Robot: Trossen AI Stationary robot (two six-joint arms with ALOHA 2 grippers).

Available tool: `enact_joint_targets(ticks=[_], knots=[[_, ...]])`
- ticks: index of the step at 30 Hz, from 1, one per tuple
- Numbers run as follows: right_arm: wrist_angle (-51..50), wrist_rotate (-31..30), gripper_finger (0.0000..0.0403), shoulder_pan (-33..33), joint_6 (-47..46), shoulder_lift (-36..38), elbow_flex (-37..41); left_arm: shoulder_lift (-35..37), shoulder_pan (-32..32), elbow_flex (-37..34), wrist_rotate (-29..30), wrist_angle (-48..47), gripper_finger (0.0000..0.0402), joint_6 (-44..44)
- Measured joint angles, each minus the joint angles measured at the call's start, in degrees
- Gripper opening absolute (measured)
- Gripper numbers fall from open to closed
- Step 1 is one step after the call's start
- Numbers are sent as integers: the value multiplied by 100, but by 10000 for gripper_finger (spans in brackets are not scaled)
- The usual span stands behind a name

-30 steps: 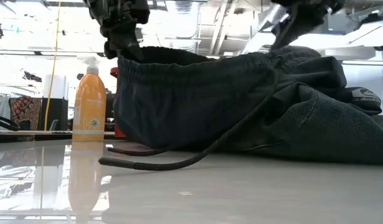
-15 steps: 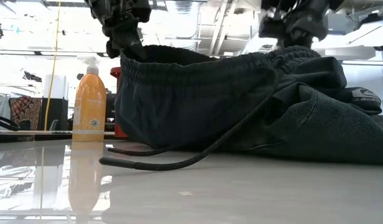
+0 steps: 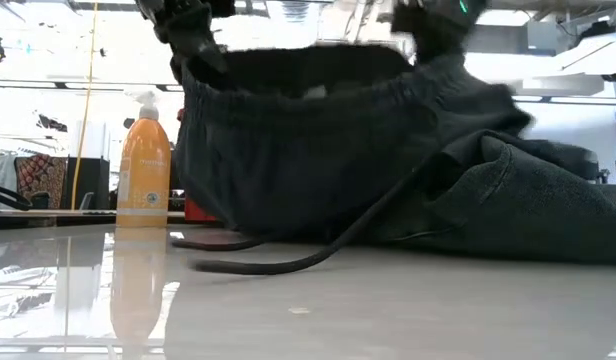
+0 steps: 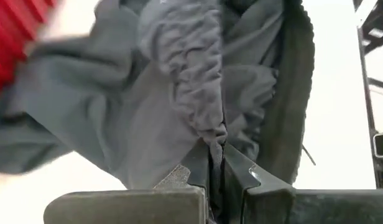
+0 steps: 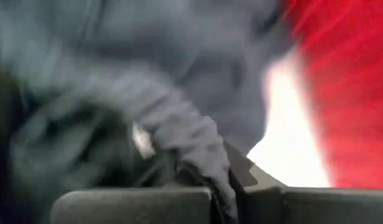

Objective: Fold laundry
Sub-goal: Fold the black shorts

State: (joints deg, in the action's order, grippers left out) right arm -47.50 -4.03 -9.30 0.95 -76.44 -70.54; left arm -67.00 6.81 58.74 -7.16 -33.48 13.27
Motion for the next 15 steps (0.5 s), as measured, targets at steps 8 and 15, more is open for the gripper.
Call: enact_joint_targets(ticks=[8, 15], knots=[[2676, -1710, 22, 297, 972, -320, -1983, 1649, 254, 131, 367, -63, 0, -127], [5315, -1708, 22, 284, 1023, -1449, -2899, 2983, 252, 768, 1102, -16, 0, -573]])
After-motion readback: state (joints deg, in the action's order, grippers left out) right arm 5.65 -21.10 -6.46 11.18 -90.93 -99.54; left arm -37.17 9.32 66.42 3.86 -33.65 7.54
